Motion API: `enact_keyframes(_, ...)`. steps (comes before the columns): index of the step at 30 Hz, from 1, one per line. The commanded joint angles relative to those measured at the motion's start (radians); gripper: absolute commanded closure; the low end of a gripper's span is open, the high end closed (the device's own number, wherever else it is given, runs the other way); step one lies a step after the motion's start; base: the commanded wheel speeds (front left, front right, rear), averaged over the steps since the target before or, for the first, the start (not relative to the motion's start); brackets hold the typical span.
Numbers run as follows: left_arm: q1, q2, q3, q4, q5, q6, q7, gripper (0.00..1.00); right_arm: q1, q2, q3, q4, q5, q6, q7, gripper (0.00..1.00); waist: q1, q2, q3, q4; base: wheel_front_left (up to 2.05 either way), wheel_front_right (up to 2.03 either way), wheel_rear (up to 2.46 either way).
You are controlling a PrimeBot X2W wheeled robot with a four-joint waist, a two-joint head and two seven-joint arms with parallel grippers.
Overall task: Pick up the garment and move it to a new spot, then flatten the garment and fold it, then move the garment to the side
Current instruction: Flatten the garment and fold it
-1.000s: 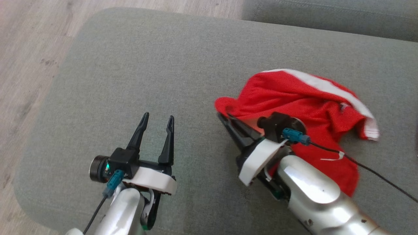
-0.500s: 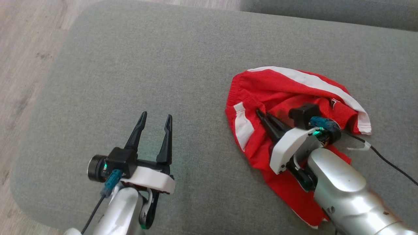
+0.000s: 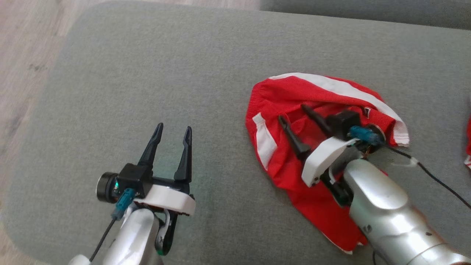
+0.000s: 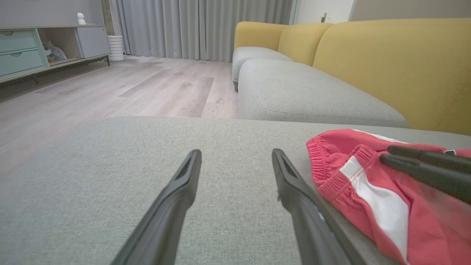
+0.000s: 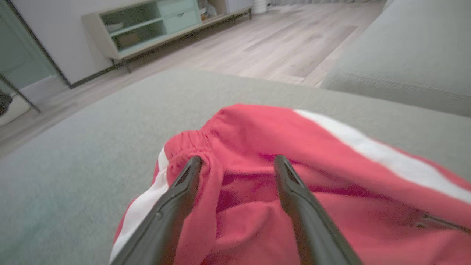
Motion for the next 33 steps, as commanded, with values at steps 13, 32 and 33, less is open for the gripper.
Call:
enact_keyframes(13, 0.002, 0.022, 0.068, -0.035, 0.015, 0.003, -0.01, 0.0, 0.232, -0.067, -0.246, -0.328, -0.032, -0.001, -0.073, 0.0, 0.0, 0.0, -0.08, -0.103, 0.0, 0.0, 0.0)
enact_keyframes(32, 0.034, 0.018, 0.073, -0.04, 0.016, -0.001, -0.01, 0.0, 0.55, -0.067, -0.286, -0.636, -0.141, -0.001, 0.047, 0.0, 0.0, 0.0, -0.116, -0.146, 0.0, 0.0, 0.0)
enact_keyframes(33, 0.034, 0.018, 0.072, -0.039, 0.017, -0.002, -0.01, 0.0, 0.551, -0.08, -0.258, -0.642, -0.137, -0.001, 0.057, 0.0, 0.0, 0.0, -0.116, -0.145, 0.0, 0.0, 0.0)
